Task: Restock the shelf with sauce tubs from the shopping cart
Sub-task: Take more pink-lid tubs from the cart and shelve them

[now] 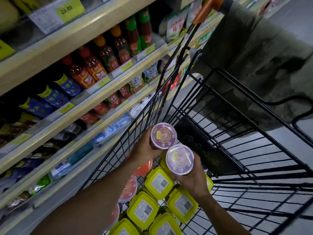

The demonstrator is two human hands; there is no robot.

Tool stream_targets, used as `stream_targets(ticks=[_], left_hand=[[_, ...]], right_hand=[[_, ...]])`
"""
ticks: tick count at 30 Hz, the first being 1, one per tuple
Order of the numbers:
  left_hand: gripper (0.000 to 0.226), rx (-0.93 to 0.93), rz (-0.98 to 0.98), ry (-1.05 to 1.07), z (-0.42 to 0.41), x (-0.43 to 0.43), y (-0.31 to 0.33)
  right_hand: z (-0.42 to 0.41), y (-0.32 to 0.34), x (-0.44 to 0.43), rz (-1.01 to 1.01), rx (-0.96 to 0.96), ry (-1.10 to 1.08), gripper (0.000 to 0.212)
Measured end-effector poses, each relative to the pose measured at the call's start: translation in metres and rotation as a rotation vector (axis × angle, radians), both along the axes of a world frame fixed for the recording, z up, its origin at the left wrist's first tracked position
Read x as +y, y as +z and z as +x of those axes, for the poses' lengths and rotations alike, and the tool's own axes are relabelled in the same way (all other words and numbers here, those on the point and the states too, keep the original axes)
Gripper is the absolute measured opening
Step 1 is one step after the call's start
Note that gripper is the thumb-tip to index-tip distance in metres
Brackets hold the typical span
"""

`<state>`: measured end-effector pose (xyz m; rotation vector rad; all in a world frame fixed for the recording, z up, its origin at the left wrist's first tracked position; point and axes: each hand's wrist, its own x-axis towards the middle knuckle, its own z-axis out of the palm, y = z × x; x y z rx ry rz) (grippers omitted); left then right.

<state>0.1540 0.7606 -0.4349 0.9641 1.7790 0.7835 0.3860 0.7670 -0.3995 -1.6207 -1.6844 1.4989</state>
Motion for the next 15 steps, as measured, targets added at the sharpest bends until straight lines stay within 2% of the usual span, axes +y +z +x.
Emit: stream_targets(ticks=[8, 15], left_hand=[[0.099, 0.019, -0.069, -0.026, -0.002, -0.038, 0.023], [0.101, -0.049, -0.045, -0.001, -0.004, -0.091, 0.081]], right_hand=[[0.01, 0.025, -0.013, 0.029, 0.034, -0.021, 0.09], [0.015, 0.077, -0.04, 0.06, 0.08, -0.05, 0.09]])
